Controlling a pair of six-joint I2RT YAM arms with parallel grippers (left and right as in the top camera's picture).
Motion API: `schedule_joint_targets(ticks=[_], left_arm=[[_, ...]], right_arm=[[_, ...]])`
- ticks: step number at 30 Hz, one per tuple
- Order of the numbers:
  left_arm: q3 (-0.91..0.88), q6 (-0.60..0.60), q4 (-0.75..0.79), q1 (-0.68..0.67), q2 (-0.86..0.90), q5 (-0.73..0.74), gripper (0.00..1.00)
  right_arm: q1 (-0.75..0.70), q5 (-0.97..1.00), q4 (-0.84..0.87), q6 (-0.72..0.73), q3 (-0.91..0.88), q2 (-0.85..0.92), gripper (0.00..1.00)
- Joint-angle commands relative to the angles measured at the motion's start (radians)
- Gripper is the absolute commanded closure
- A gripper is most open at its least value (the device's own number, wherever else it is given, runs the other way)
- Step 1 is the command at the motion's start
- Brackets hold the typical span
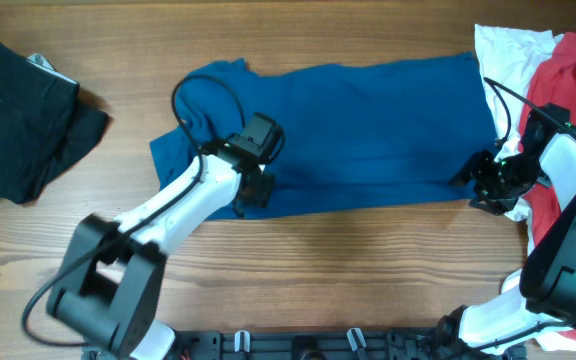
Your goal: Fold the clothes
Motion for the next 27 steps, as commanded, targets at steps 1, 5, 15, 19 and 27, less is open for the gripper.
schedule_joint_targets(ticks=[1,5,15,19,27], left_arm=[[0.048,-0.016,0.053,0.007,-0.106,-0.056,0.92],[0.047,-0.016,0.097,0.034,-0.105,-0.071,0.92],[0.047,-0.036,0.13,0.114,-0.105,-0.069,0.9],[0.047,-0.039,0.134,0.114,-0.105,-0.04,0.9],[0.047,-0.039,0.135,0.114,-0.105,-0.038,0.89]], right_arm=[[0.002,-0.013,0.005,0.003,0.055,-0.013,0.41],[-0.001,0.034,0.02,0.053,0.119,-0.013,0.4],[-0.034,0.296,0.168,0.114,0.127,-0.012,0.33],[-0.034,0.279,0.198,0.102,0.127,-0.003,0.33],[-0.032,0.224,0.219,0.048,0.11,0.046,0.44]])
